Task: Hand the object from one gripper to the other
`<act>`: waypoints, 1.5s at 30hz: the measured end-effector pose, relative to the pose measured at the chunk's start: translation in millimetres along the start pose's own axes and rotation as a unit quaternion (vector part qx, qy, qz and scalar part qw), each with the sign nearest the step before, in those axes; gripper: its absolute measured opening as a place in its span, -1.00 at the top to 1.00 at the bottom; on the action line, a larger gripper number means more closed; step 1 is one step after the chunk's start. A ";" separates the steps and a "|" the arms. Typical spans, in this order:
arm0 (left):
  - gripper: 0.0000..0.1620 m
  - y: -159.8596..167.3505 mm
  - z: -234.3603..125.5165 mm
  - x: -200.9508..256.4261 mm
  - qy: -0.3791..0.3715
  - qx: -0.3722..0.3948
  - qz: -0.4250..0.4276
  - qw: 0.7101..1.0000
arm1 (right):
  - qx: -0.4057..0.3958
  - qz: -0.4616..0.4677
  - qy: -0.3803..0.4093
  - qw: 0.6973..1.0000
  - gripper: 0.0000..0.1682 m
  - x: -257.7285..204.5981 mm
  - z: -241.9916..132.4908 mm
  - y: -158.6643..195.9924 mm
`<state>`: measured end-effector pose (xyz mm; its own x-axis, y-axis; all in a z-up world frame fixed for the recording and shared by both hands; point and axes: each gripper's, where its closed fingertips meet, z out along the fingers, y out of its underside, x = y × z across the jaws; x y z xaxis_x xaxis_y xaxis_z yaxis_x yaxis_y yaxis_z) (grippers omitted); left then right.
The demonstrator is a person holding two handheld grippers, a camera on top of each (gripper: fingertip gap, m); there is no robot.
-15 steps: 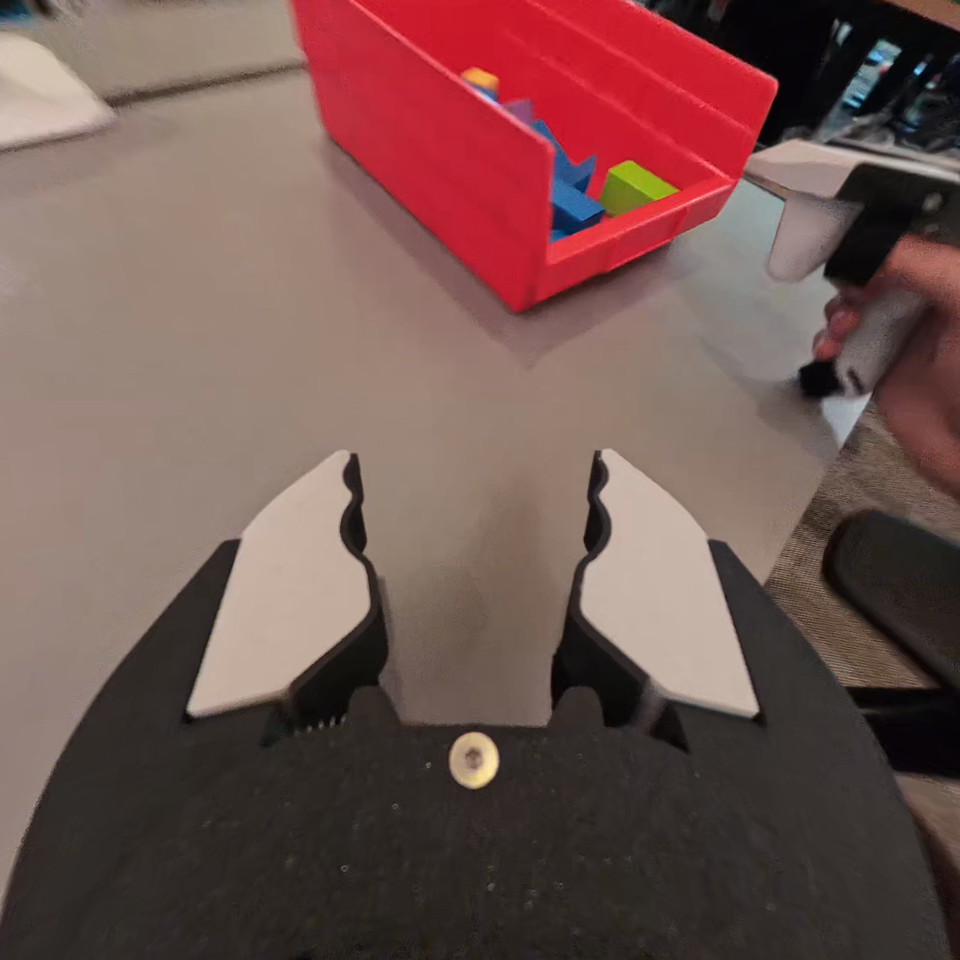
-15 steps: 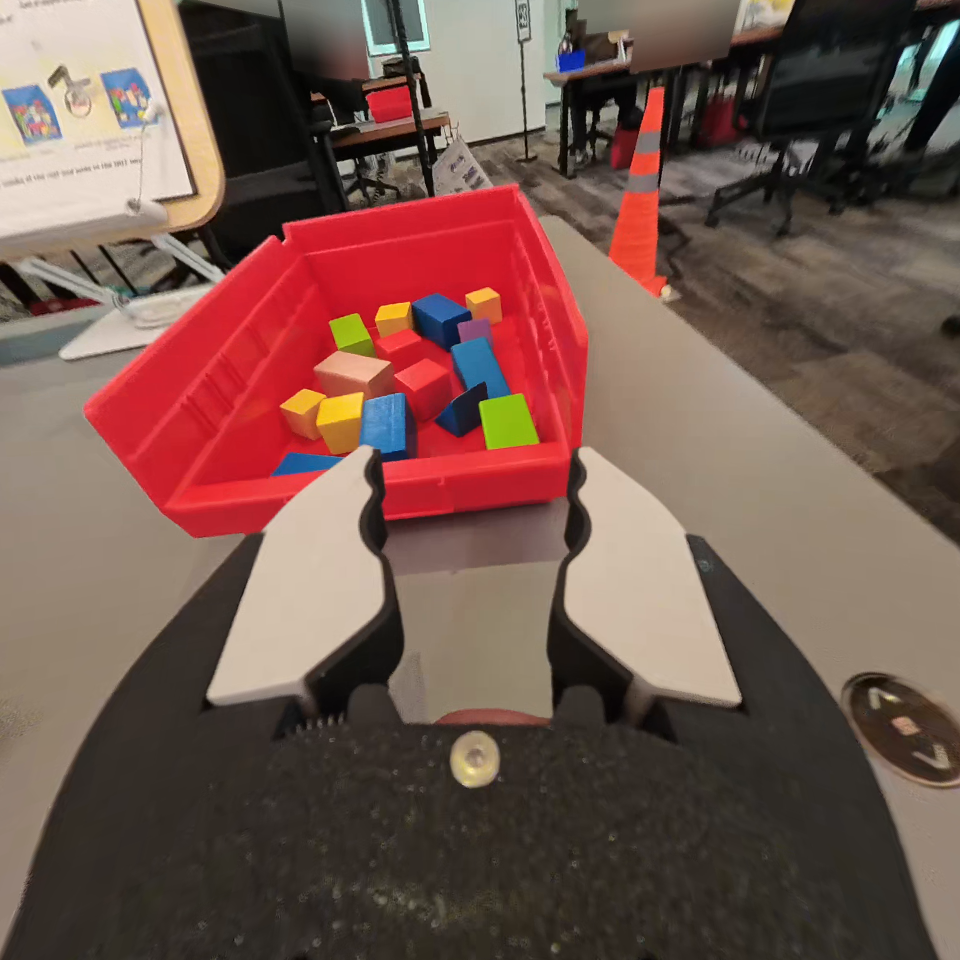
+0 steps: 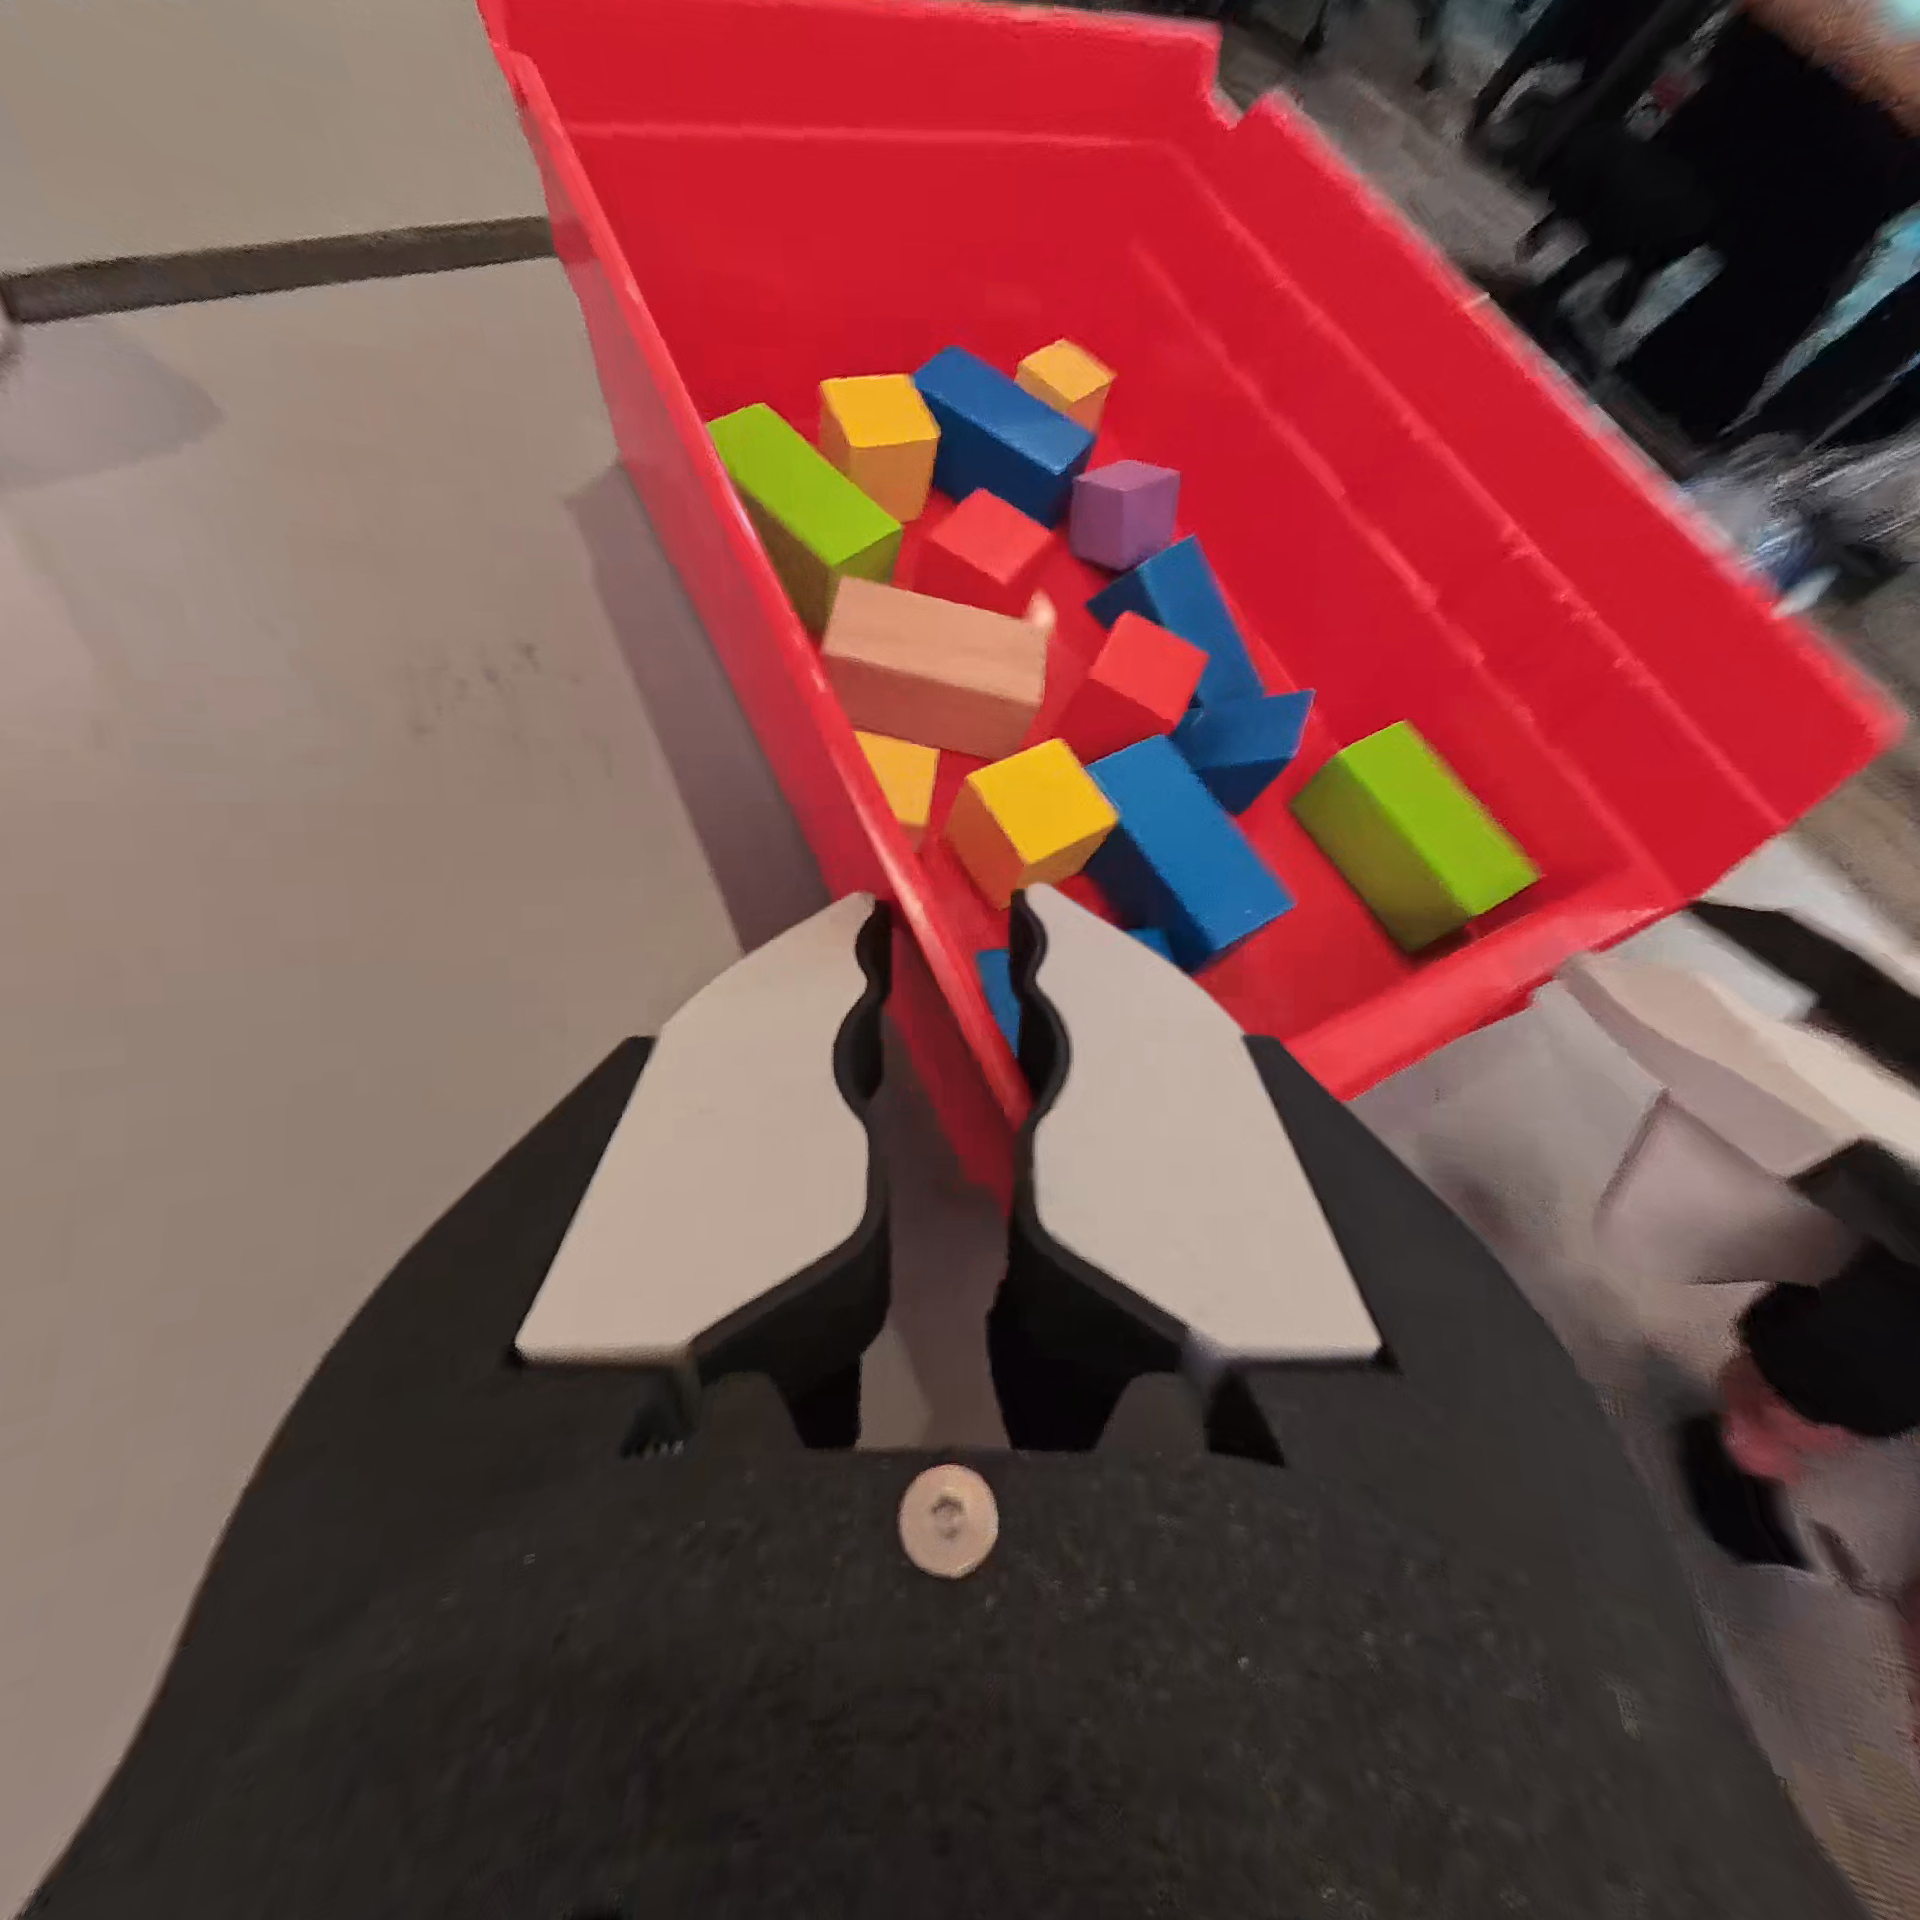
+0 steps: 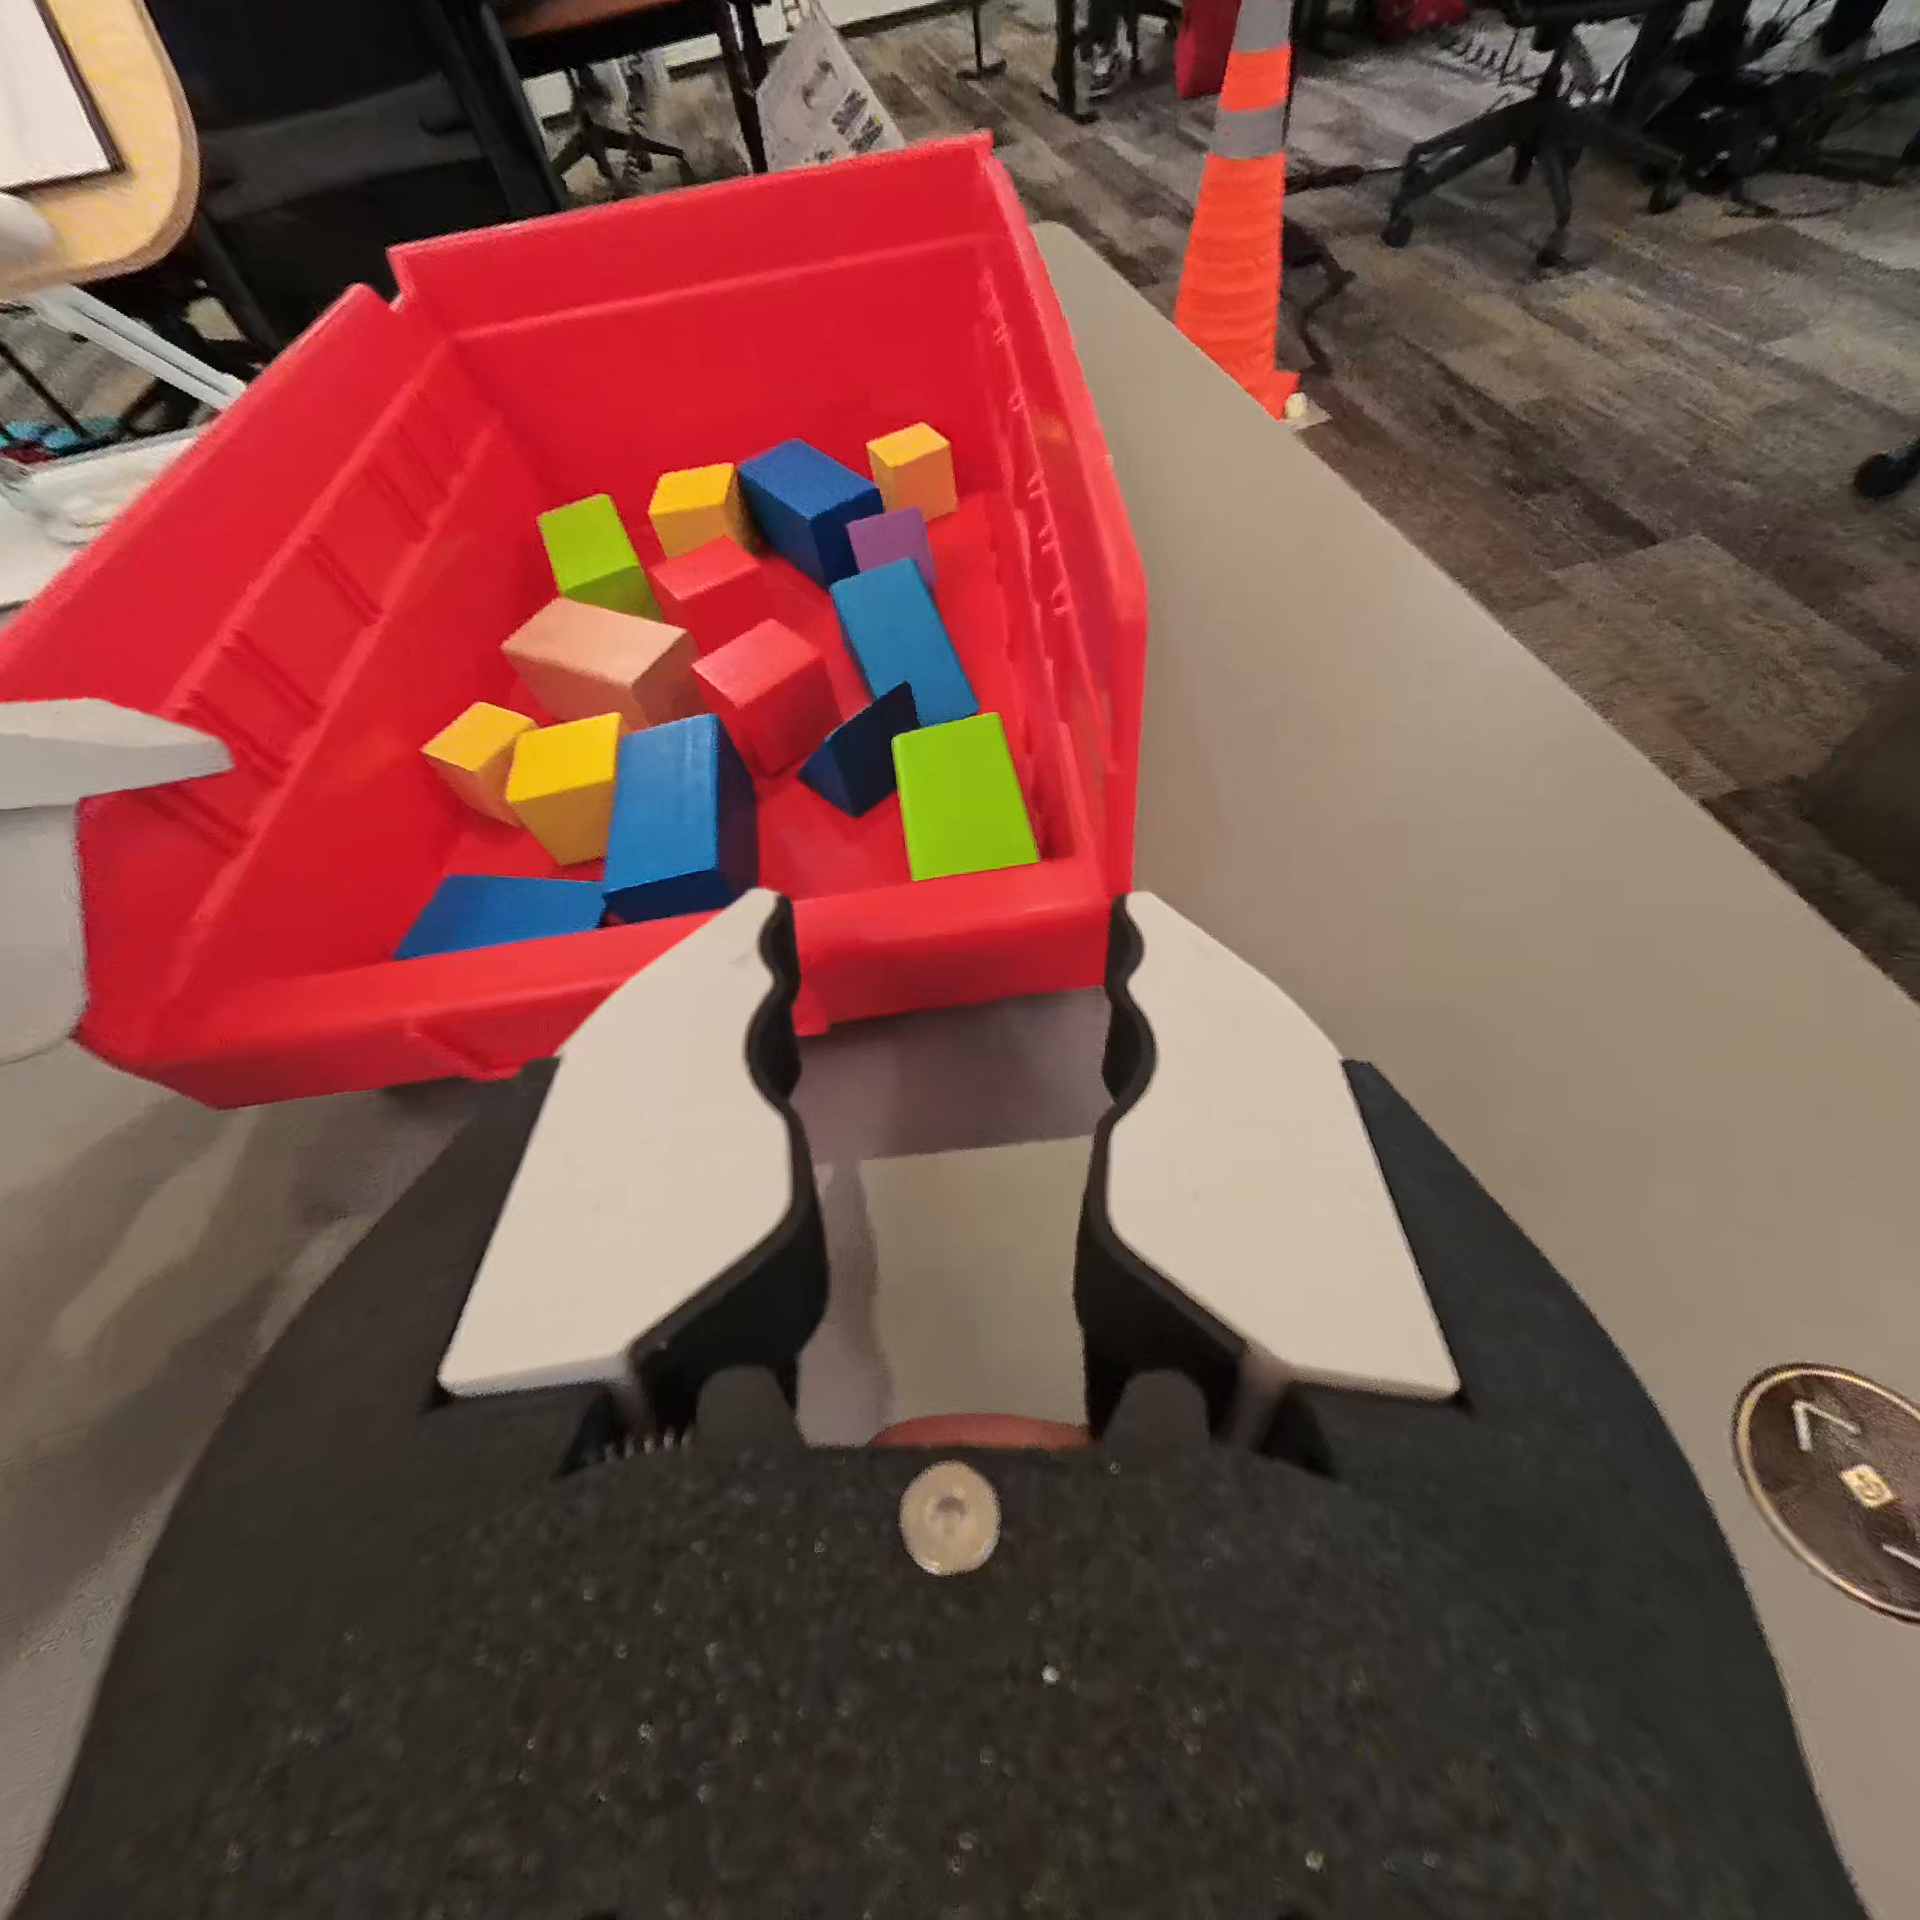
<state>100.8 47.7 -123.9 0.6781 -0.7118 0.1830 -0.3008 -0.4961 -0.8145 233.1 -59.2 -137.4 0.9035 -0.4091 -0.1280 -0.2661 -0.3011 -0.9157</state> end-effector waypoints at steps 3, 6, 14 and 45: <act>0.83 6.7 -9.6 -6.0 -0.073 -0.019 0.043 0.996 | -0.005 -0.023 0.014 1.000 0.39 -1.9 0.5 1.4; 0.85 13.8 -23.0 -12.3 -0.100 -0.014 0.030 0.994 | 0.022 -0.038 0.051 0.998 0.38 4.6 -5.4 -8.0; 0.94 23.7 -53.5 -41.9 -0.113 -0.006 0.005 0.994 | -0.014 0.001 -0.051 0.999 0.86 -38.4 -8.3 3.0; 0.15 81.0 -336.2 -255.7 -0.011 0.137 -0.137 0.981 | 0.017 -0.050 -0.357 0.933 0.59 -316.7 -108.1 30.7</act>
<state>-322.4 22.3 -51.5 0.7240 -0.5575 0.4063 0.0845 -0.5128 -0.8543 -97.5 -31.9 -83.8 0.9199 0.3011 -0.2510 -0.1688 -0.2737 -0.9469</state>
